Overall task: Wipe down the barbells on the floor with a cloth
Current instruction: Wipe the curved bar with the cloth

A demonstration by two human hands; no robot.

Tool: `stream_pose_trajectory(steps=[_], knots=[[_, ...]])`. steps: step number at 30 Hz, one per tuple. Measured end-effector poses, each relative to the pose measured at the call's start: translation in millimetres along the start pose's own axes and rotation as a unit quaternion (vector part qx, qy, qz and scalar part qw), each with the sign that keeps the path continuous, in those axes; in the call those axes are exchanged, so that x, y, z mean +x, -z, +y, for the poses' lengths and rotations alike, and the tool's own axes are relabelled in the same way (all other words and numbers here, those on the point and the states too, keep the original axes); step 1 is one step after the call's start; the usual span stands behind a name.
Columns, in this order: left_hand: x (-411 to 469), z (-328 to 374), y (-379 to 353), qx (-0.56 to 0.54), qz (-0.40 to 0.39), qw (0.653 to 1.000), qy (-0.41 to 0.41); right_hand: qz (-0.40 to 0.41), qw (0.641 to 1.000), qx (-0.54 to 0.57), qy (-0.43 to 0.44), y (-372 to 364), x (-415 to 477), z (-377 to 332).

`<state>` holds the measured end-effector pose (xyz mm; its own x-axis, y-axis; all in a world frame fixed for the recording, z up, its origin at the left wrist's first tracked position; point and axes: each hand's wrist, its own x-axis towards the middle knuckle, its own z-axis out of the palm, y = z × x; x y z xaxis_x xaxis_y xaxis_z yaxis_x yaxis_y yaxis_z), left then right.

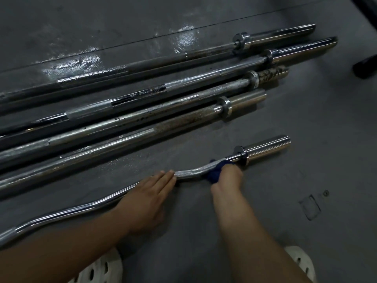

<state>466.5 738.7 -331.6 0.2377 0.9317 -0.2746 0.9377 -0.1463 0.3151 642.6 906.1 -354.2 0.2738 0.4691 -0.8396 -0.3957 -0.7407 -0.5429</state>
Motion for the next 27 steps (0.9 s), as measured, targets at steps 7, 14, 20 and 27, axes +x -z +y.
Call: stream_pose_trajectory(steps=[7, 14, 20, 27], knots=[[-1.7, 1.0, 1.7, -0.012, -0.003, 1.000, 0.007, 0.030, 0.981, -0.150, 0.121, 10.9, -25.1, -11.2], [-2.1, 5.7, 2.1, -0.002, -0.022, 1.000, 0.017, -0.051, 0.732, -0.497, 0.464, 17.6, -49.1, 11.8], [2.0, 9.7, 1.5, 0.002, -0.032, 0.999, 0.028, -0.037, 0.560, -0.610, 0.559, 22.3, -45.5, 21.9], [4.9, 10.4, 3.9, 0.004, -0.020, 0.999, 0.033, 0.019, 0.560, -0.636, 0.531, 19.8, -21.9, -8.9]])
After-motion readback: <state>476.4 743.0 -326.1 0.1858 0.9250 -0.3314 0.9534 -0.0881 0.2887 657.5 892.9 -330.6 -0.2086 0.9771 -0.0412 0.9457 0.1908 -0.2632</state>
